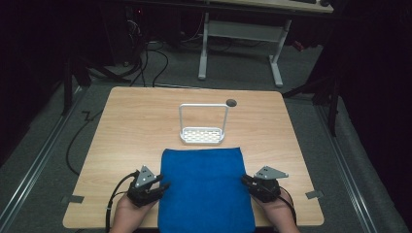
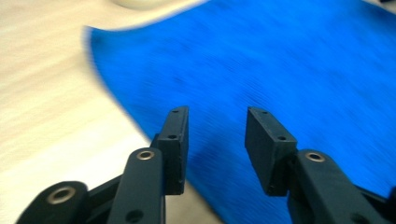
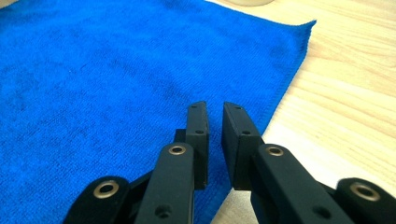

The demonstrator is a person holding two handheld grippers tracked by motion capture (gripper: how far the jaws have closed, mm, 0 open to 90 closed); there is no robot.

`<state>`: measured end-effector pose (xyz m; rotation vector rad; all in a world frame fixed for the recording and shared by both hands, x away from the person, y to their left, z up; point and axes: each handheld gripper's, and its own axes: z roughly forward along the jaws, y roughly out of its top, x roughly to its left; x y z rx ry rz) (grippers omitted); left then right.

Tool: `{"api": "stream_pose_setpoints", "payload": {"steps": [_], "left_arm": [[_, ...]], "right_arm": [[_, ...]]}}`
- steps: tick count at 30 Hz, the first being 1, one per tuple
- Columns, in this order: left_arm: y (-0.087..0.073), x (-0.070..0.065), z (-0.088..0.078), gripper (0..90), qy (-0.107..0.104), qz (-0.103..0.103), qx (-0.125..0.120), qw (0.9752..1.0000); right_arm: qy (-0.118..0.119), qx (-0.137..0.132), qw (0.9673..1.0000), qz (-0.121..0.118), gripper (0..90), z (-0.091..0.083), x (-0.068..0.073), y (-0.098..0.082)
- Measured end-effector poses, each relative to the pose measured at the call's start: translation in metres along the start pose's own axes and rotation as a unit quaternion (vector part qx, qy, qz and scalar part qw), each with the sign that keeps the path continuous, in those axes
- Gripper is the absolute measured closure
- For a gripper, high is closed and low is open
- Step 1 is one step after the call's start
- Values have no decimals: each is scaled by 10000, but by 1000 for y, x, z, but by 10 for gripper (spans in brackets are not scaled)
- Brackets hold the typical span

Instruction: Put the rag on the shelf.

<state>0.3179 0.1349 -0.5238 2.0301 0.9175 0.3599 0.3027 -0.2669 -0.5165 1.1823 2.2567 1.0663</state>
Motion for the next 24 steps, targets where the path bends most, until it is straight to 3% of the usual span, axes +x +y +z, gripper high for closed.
{"api": "stream_pose_setpoints", "payload": {"steps": [1, 2, 3, 6, 8, 15, 24], "left_arm": [[3, 8, 1, 582, 190, -142, -103, 9997], [3, 8, 1, 575, 190, -142, -103, 9997], [6, 15, 3, 563, 358, -273, -147, 9989], [8, 22, 7, 560, 428, -393, -176, 9982], [10, 29, 15, 553, 490, -579, -150, 9970], [27, 40, 33, 555, 872, -416, -82, 9953], [44, 57, 65, 580, 1005, -449, 93, 9939]], "right_arm": [[4, -18, 10000, 3, 816, 0, 0, 0], [4, -18, 10000, 3, 816, 0, 0, 0], [21, -27, 10000, -38, 814, 0, 1, 1], [25, -20, 10000, -51, 811, 0, 2, 1], [68, -25, 9999, -106, 805, 1, 2, 2], [77, -71, 9999, -77, 802, -1, 0, 3], [98, -71, 9999, -62, 800, -1, -2, 3]]}}
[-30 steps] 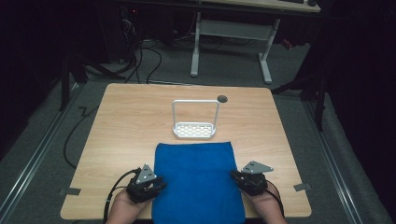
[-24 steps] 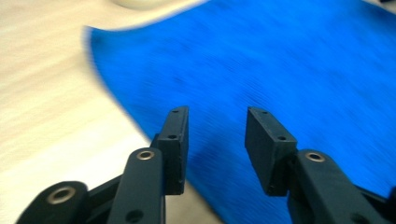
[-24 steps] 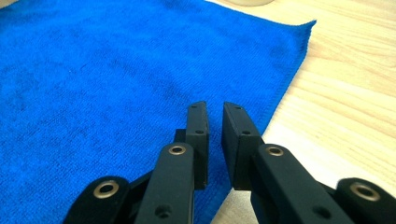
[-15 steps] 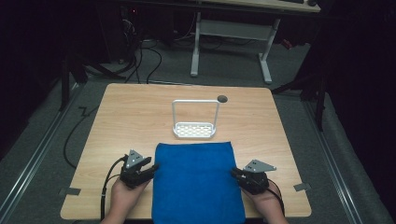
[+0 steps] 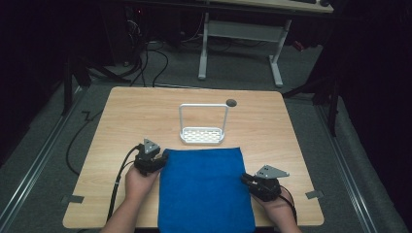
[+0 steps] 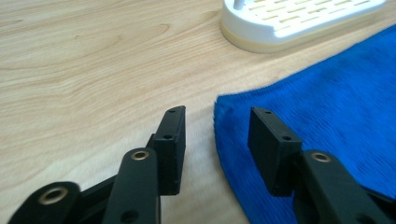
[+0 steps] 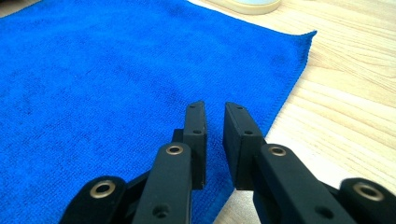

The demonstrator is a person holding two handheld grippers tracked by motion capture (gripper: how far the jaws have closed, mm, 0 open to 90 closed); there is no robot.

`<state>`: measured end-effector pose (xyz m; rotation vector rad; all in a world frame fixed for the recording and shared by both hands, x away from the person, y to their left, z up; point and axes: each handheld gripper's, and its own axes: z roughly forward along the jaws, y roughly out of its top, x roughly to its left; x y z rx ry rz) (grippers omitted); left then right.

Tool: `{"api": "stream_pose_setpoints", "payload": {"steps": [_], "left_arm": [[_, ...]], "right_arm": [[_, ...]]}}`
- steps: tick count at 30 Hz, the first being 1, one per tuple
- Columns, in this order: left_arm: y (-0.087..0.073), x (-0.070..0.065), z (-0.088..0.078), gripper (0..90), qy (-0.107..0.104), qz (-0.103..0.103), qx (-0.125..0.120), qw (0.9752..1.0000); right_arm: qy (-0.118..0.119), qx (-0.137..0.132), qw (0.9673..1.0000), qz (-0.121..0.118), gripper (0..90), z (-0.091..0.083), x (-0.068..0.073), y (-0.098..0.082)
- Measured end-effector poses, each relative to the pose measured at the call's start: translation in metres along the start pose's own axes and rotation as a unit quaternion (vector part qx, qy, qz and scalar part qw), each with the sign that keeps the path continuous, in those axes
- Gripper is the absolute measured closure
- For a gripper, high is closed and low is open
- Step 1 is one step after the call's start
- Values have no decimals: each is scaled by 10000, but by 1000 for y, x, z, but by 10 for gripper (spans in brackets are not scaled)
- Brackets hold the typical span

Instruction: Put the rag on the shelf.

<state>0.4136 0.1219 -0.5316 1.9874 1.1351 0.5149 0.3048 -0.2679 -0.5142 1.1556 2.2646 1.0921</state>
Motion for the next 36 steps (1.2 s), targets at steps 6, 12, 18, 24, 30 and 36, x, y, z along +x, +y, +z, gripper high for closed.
{"api": "stream_pose_setpoints", "payload": {"steps": [6, 12, 18, 24, 30, 36], "left_arm": [[5, 2, 10, 608, -82, -54, 56, 9999], [6, 3, 11, 675, -106, -145, 51, 9998], [7, 3, 14, 778, -137, -147, 166, 9997], [7, 6, 14, 838, -218, -244, 174, 9993], [7, 6, 14, 852, -234, -241, 177, 9993], [7, 6, 14, 851, -242, -224, 169, 9993]], "right_arm": [[-5, 15, 10000, 8, 800, 2, -1, 0], [-13, 14, 10000, 30, 797, 4, -2, 0], [-105, -5, 9999, 101, 764, 7, -4, 0], [-363, -206, 9990, 178, 697, 9, -5, 7], [-654, -247, 9969, 358, 590, 23, -13, 21], [-818, -74, 9940, 727, 576, 44, -38, 34]]}}
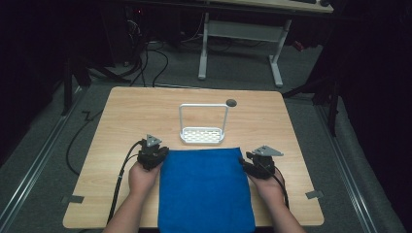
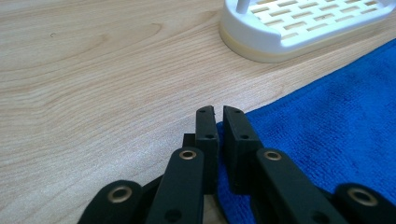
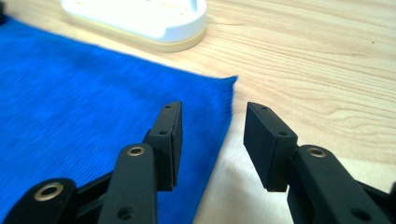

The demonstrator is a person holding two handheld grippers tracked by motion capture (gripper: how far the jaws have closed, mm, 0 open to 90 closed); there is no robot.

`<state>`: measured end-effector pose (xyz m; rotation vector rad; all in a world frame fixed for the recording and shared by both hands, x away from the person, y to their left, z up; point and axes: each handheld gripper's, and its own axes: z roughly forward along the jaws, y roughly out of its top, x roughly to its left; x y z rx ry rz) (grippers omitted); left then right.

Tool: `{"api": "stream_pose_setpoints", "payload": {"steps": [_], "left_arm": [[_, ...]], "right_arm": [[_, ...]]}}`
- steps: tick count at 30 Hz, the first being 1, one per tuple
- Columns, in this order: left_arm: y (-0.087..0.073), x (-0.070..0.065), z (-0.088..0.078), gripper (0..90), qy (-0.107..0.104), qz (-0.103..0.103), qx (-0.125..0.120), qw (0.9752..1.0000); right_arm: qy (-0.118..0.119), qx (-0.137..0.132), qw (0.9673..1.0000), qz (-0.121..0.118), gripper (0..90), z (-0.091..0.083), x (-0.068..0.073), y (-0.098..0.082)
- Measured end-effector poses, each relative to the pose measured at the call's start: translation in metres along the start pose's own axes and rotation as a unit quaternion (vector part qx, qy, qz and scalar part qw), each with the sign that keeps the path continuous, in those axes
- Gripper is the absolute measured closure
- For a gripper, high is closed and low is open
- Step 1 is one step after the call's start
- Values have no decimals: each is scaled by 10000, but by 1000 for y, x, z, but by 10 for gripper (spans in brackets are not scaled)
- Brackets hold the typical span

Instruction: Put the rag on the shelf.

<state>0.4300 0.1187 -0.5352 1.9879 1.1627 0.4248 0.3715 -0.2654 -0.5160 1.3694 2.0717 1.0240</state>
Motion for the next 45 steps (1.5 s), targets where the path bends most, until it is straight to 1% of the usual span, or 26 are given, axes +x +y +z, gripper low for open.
{"api": "stream_pose_setpoints", "payload": {"steps": [1, 3, 5, 6, 7, 8, 14, 16, 18, 22, 23, 26, 27, 28, 30, 31, 33, 34, 35, 36, 37, 38, 39, 40, 42, 45], "left_arm": [[0, 0, 0, 851, -1, -1, 0, 10000], [0, 0, 0, 851, -2, 0, 2, 10000], [0, 0, 0, 851, 0, 1, 0, 10000], [0, 0, 0, 851, 1, 2, 0, 10000], [0, 0, 0, 851, 1, 3, 2, 10000], [0, 0, 0, 852, -8, -3, 4, 10000], [0, 0, 0, 854, -18, -14, 3, 10000], [0, 1, 0, 854, -20, -26, 0, 10000], [0, 1, 0, 854, -30, -52, -6, 10000], [0, 1, 0, 855, -37, -64, -9, 10000], [0, 1, 0, 854, -47, -74, -1, 10000], [0, 2, 0, 856, -76, -85, 8, 9999], [0, 2, 0, 859, -76, -85, 8, 9999], [0, 2, 0, 863, -78, -27, -16, 10000], [0, 3, 0, 865, -119, -41, -22, 9999], [0, 3, -1, 868, -185, -107, -5, 9998], [-1, 3, -2, 872, -218, -89, -33, 9997], [-2, 2, -4, 873, -248, -52, -129, 9996], [-2, 2, -4, 874, -248, -52, -129, 9996], [-3, 2, -5, 877, -282, -41, -181, 9994], [-3, 2, -5, 878, -282, -41, -181, 9994], [-3, 1, -6, 880, -259, 50, -193, 9995], [-3, 1, -6, 881, -259, 50, -193, 9995], [-3, -1, -7, 883, -231, 128, -218, 9994], [-3, -2, -9, 883, -244, 127, -275, 9992], [-2, -2, -12, 884, -240, 102, -346, 9991]], "right_arm": [[-40, 83, 10000, 27, 578, 8, -4, 4], [0, 122, 9999, 47, 578, 15, -5, 7], [-21, 156, 9999, 38, 578, 18, -4, 9], [-1, 195, 9998, -3, 578, 25, -4, 12], [-1, 195, 9998, -3, 578, 25, -4, 12], [-42, 195, 9998, 11, 578, 30, -4, 14], [-71, 291, 9995, 107, 586, 38, -8, 12], [-45, 249, 9996, 127, 618, 39, -9, 13], [-28, 308, 9995, 66, 635, 40, -8, 14], [10, 332, 9994, 19, 681, 41, -6, 15], [24, 352, 9994, -65, 731, 42, -3, 15], [73, 377, 9992, -129, 858, 42, -1, 15], [73, 377, 9992, -129, 858, 42, -1, 15], [77, 391, 9991, -173, 882, 41, 1, 16], [74, 380, 9990, -206, 883, 40, 2, 16], [85, 292, 9993, -237, 884, 37, 3, 17], [89, 234, 9994, -249, 884, 35, 4, 17], [106, 93, 9995, -271, 885, 29, 7, 18], [106, 93, 9995, -271, 885, 29, 7, 18], [104, -18, 9994, -332, 885, 25, 9, 18], [111, -52, 9993, -353, 884, 23, 10, 17], [113, -68, 9993, -348, 884, 22, 11, 16], [113, -68, 9993, -348, 884, 22, 11, 16], [132, -62, 9993, -356, 884, 21, 12, 14], [156, -105, 9993, -311, 885, 18, 11, 12], [126, -177, 9992, -345, 885, 15, 11, 11]]}}
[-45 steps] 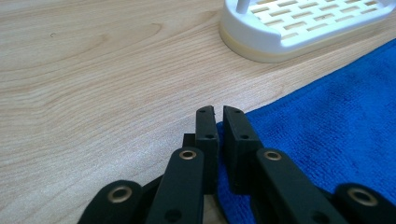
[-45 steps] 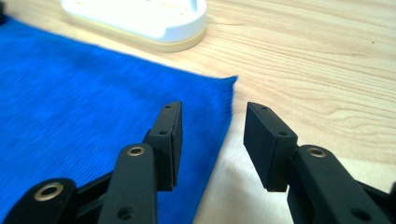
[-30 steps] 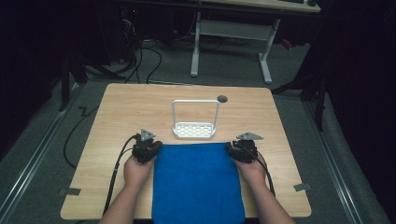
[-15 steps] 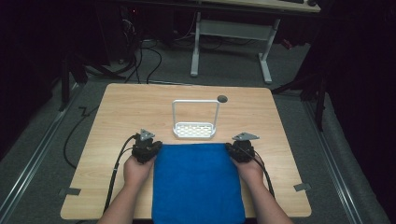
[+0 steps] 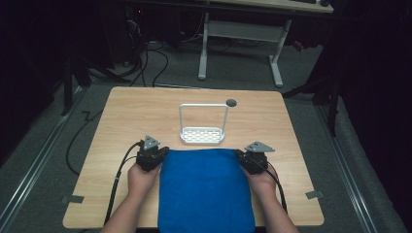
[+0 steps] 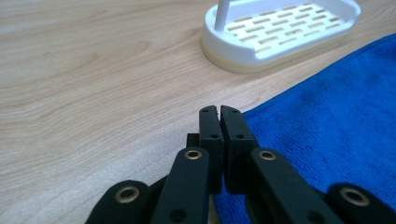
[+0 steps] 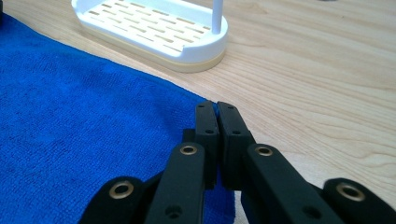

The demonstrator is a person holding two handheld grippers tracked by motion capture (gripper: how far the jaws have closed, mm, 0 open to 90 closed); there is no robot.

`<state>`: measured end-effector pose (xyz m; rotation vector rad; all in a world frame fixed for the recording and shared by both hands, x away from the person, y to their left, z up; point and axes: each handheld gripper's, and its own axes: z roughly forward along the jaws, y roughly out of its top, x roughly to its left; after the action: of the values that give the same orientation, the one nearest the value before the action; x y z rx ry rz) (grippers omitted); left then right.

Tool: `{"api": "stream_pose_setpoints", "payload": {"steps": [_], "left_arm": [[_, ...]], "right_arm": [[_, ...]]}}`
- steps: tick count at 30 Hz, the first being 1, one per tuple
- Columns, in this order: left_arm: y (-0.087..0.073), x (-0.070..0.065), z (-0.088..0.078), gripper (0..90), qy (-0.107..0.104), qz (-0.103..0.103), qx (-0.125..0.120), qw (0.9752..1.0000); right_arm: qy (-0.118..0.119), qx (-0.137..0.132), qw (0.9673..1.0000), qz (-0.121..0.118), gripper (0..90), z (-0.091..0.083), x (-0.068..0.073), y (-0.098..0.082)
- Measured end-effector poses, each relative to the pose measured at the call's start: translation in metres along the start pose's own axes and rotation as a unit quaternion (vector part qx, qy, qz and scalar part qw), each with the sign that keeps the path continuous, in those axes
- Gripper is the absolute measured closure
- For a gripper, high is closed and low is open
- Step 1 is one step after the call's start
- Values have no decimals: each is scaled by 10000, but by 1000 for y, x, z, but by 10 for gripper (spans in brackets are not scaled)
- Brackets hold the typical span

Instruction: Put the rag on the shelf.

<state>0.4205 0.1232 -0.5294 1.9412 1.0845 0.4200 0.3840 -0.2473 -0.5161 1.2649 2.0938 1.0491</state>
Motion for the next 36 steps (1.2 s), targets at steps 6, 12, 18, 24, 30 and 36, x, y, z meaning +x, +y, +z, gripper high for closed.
{"api": "stream_pose_setpoints", "payload": {"steps": [6, 12, 18, 24, 30, 36], "left_arm": [[1, 1, -11, 884, -44, -144, -271, 9995], [3, -3, -18, 884, -51, -127, -442, 9989], [7, -5, -26, 884, -72, -147, -679, 9976], [11, -7, -37, 885, -90, -150, -918, 9956], [17, -12, -53, 884, -116, -119, -1214, 9925], [21, -18, -64, 885, -135, -84, -1453, 9893]], "right_arm": [[-5, -147, 9999, -14, 884, -6, 2, 1], [-39, -303, 9995, -60, 884, -10, 6, 2], [-60, -468, 9989, -23, 884, -15, 8, 4], [-86, -646, 9979, -47, 885, -23, 10, 7], [-113, -897, 9959, -78, 885, -39, 14, 12], [-124, -1137, 9933, -154, 885, -55, 20, 15]]}}
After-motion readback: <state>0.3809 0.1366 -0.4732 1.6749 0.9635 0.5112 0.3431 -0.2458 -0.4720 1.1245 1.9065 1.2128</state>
